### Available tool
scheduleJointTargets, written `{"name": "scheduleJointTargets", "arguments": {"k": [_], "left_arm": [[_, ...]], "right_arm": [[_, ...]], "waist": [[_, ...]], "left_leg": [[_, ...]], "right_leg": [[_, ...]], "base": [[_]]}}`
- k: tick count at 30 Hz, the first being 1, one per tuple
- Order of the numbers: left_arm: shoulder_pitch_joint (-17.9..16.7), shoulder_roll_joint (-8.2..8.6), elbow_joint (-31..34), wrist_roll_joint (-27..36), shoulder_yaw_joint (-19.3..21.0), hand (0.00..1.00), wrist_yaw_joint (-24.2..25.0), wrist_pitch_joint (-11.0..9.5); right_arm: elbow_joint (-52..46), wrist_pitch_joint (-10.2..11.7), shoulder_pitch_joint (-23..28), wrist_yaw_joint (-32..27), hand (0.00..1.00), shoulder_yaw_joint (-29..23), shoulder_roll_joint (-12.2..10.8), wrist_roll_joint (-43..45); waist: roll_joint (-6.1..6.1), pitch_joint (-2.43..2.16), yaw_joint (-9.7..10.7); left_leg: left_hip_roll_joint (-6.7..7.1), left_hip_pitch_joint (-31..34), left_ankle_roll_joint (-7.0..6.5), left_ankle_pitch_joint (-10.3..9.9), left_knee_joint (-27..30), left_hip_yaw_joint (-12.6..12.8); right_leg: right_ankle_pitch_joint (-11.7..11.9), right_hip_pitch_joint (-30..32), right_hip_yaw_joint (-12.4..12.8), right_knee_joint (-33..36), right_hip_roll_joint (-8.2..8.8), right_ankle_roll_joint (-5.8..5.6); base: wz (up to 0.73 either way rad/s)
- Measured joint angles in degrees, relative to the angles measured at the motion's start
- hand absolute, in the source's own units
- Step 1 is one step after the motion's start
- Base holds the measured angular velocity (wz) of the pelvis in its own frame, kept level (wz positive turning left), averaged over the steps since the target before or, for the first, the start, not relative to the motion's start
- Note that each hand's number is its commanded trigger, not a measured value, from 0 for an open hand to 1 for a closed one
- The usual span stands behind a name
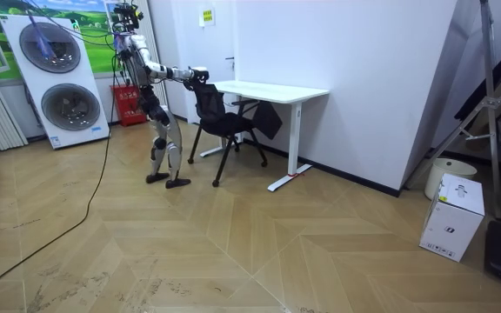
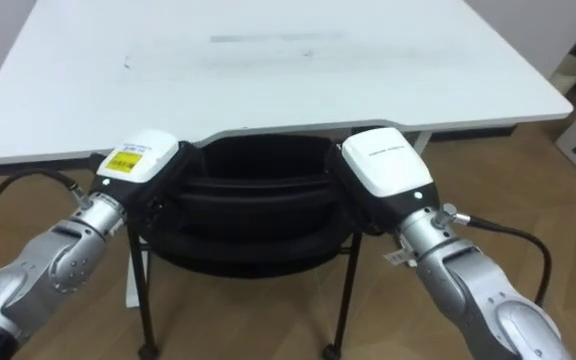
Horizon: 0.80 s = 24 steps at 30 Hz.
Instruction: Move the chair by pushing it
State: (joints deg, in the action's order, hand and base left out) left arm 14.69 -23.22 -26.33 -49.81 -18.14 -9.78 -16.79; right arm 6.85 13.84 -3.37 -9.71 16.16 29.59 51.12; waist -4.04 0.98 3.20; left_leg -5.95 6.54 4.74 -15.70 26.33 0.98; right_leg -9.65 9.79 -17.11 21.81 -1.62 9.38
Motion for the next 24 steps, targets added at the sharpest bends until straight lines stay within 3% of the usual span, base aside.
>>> {"name": "scheduleJointTargets", "arguments": {"k": [1, 3, 5, 7, 9, 10, 11, 12, 13, 17, 18, 24], "left_arm": [[-0.39, 0.23, 0.09, 0.01, 0.0, 1.0, -0.27, 0.09], [-0.44, 0.57, 0.13, -0.42, 0.0, 1.0, -0.65, 0.14], [-0.46, 0.78, 0.14, -0.41, 0.03, 1.0, -0.69, 0.15], [-0.73, 0.87, 0.11, -0.38, 0.04, 1.0, -0.53, 0.27], [-0.9, 1.22, 0.11, -0.38, 0.04, 1.0, -0.53, 0.49], [-1.07, 1.51, 0.12, -0.39, 0.04, 1.0, -0.53, 0.74], [-1.15, 1.63, 0.12, -0.39, 0.04, 1.0, -0.53, 0.86], [-1.2, 1.72, 0.12, -0.39, 0.04, 1.0, -0.53, 0.89], [-1.23, 1.82, 0.11, -0.39, 0.04, 0.0, -0.52, 0.94], [-1.31, 1.92, 0.12, -0.31, 0.07, 0.0, -0.49, 1.02], [-1.31, 2.12, 0.12, -0.19, 0.22, 0.0, -0.46, 1.02], [-1.32, 3.8, 1.27, 3.05, 4.17, 0.0, 1.07, 1.31]], "right_arm": [[-0.22, -0.49, 0.0, 0.5, 1.0, 0.02, -0.2, 0.4], [-0.81, -1.06, 0.01, 0.76, 1.0, -0.06, -0.09, 1.65], [-1.38, -1.08, 0.01, 1.18, 1.0, -0.34, 0.13, 2.81], [-1.37, -1.16, 0.01, 1.14, 1.0, -0.4, -0.13, 2.92], [-1.43, -1.43, 0.01, 1.18, 1.0, -0.36, -0.1, 2.95], [-1.26, -1.46, 0.01, 1.16, 0.95, -0.36, -0.13, 2.91], [-1.22, -1.46, 0.01, 1.16, 0.15, -0.36, -0.12, 2.91], [-1.13, -1.56, 0.02, 1.14, 0.0, -0.36, -0.2, 2.9], [-1.11, -1.88, 0.01, 1.24, 0.0, -0.38, -0.39, 2.72], [-1.06, -2.74, -0.09, 1.68, 0.0, -0.38, -0.97, 2.39], [-0.91, -2.89, -0.09, 1.67, 0.0, -0.41, -1.0, 2.37], [-0.57, -4.14, -0.25, 2.87, 0.0, -1.06, -1.43, 2.42]], "waist": [[0.25, -0.14, -1.27], [0.28, -0.12, -1.62], [0.13, -0.24, -2.09], [0.47, -0.34, -3.04], [0.57, -0.35, -3.51], [0.65, -0.33, -3.51], [0.73, -0.35, -3.52], [0.81, -0.33, -3.52], [0.87, -0.3, -3.75], [0.96, -0.29, -5.66], [0.97, -0.29, -5.71], [1.22, -0.34, -7.0]], "left_leg": [[0.25, -0.16, 0.0, 0.34, -0.9, -0.18], [0.85, -0.22, -0.69, 1.2, -2.84, -0.17], [1.33, -0.42, -1.32, 1.95, -4.14, 0.18], [1.9, -1.28, -2.45, 2.85, -6.21, 0.76], [2.46, -1.8, -2.87, 3.57, -7.52, 0.74], [2.76, -2.06, -2.97, 3.77, -7.72, 0.79], [2.83, -2.14, -2.91, 3.81, -7.72, 0.85], [2.88, -2.17, -2.88, 3.88, -7.72, 1.11], [2.81, -2.29, -2.92, 3.92, -7.77, 1.7], [2.83, -3.18, -3.16, 4.1, -8.86, 4.12], [2.85, -3.25, -3.24, 4.21, -9.05, 4.4], [3.73, -3.26, -3.64, 4.51, -9.15, 3.98]], "right_leg": [[0.27, -0.08, -1.95, -0.54, 0.84, -0.45], [1.16, 0.01, -2.89, -1.52, 1.61, -1.91], [1.63, 0.52, -1.61, -1.9, 1.65, -3.01], [2.3, 0.65, -0.48, -2.81, 1.64, -5.14], [2.76, 0.65, -0.1, -3.23, 1.87, -5.9], [2.77, 0.64, -0.1, -2.99, 2.21, -5.9], [2.77, 0.64, -0.09, -2.93, 2.31, -5.9], [2.8, 0.65, -0.09, -2.91, 2.46, -5.96], [2.88, 0.72, 0.17, -2.94, 2.51, -6.08], [3.19, 1.24, 1.64, -3.0, 2.49, -6.54], [3.59, 1.27, 1.99, -3.1, 2.49, -7.11], [4.09, 1.28, 2.99, -3.16, 2.69, -7.24]], "base": [[-0.47], [-0.16], [-0.06], [-0.24], [-0.13], [-0.06], [0.0], [-0.07], [-0.11], [-0.33], [-0.06], [0.02]]}}
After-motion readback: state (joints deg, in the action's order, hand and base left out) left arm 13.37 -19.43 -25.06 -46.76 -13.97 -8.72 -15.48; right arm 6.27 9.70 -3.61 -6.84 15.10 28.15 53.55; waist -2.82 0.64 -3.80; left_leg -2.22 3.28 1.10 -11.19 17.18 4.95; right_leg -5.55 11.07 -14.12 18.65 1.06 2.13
